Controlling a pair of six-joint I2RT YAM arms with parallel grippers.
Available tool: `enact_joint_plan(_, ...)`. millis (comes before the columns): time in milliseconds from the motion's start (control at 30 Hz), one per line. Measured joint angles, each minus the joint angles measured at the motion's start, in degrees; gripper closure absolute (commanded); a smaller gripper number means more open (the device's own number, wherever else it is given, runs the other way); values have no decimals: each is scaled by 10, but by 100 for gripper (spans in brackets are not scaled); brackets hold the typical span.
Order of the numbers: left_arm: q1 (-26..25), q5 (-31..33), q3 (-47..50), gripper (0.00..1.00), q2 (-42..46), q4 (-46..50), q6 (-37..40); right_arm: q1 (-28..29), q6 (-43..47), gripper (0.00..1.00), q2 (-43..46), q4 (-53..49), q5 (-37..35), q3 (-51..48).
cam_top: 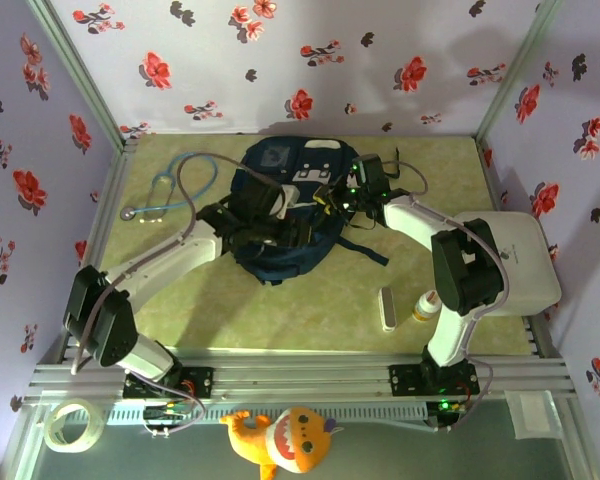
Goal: Pack the student bag
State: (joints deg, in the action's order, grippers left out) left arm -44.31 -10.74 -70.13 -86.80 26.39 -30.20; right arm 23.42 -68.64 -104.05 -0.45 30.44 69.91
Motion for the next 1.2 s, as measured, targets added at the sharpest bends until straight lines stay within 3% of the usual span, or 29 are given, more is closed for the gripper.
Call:
enact_joint_plan(267, -27, 8, 43, 58, -17, -57, -85, 0, -1, 82, 2, 6, 0, -6)
enact_joint_plan(467, -25, 24, 36, 66, -51, -82, -99, 0, -2, 82, 5, 7, 0, -6)
enact_joint_plan(733, -23, 51, 8, 66, -84, -73, -100, 0, -2, 82, 5, 11, 0, -6)
enact_joint_plan(1200, -23, 63, 1, 100, -96, -59, -99, 0, -2, 84, 8, 21, -2, -15)
